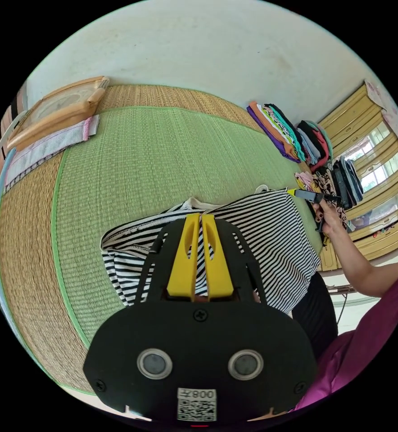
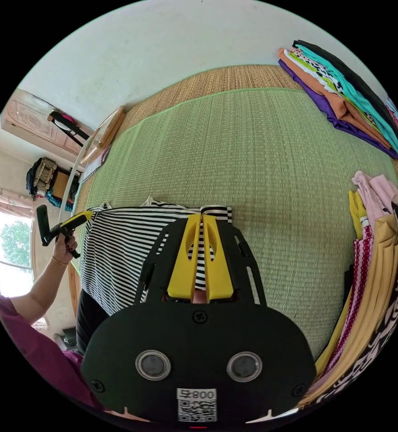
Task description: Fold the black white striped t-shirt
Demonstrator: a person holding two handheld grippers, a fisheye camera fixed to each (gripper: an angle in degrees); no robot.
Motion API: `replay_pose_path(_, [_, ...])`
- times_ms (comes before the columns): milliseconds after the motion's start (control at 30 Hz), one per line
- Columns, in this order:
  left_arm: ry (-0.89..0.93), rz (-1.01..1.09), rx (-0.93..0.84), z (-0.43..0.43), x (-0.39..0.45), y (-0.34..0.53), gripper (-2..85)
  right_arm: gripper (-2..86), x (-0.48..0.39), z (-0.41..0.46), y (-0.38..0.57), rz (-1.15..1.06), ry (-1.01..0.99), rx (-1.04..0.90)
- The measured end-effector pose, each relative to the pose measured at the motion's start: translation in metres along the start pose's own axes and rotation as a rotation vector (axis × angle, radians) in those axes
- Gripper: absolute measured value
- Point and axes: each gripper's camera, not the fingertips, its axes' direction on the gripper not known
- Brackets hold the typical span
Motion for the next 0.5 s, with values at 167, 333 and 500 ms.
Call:
replay_pose_path(167, [-0.015,-0.039,0.027,-0.035,-0.021,0.023,4.1,0.7,0.008,-0.006,0.010,0.002,-0.020,0.020])
replay_pose_path(333, [-0.072,-0.007,-0.035,-0.045,-0.026,0.030,6.2,1.5,0.009,-0.014,0.019,0.000,-0.022,0.037])
replay_pose_path(500, [-0.182,0.045,-0.113,-0.038,-0.021,0.018,6.0,1.9,0.003,-0.019,0.024,-0.016,-0.021,0.051])
